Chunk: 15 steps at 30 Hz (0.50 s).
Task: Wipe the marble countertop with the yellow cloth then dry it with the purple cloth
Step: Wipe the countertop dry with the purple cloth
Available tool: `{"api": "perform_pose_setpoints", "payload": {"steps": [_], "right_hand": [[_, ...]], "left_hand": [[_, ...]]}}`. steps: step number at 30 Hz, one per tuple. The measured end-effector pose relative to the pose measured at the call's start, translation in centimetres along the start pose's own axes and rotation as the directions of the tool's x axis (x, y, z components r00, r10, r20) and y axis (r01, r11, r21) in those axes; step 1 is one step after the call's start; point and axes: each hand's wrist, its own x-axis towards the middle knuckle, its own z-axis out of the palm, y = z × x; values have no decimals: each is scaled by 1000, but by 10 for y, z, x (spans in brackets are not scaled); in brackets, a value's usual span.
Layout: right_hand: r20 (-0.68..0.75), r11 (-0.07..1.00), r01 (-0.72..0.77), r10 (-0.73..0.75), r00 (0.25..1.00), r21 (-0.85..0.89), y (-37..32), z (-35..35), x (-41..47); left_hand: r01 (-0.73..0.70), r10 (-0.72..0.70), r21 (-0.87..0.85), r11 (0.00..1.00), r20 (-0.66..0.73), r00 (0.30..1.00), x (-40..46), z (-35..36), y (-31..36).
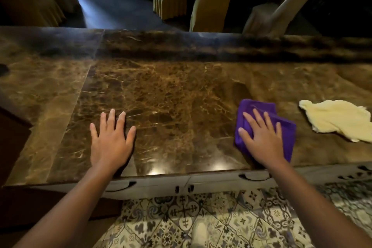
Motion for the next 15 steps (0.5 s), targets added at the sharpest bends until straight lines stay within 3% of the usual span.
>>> {"api": "perform_pose_setpoints", "payload": {"steps": [10, 15], "right_hand": [[28, 999, 20, -22, 999, 49, -51, -10, 211], [84, 972, 221, -228, 970, 84, -129, -2, 232]], "left_hand": [[17, -13, 64, 998, -55, 998, 4, 6, 1], [24, -21, 53, 998, -65, 998, 4, 5, 3]]}}
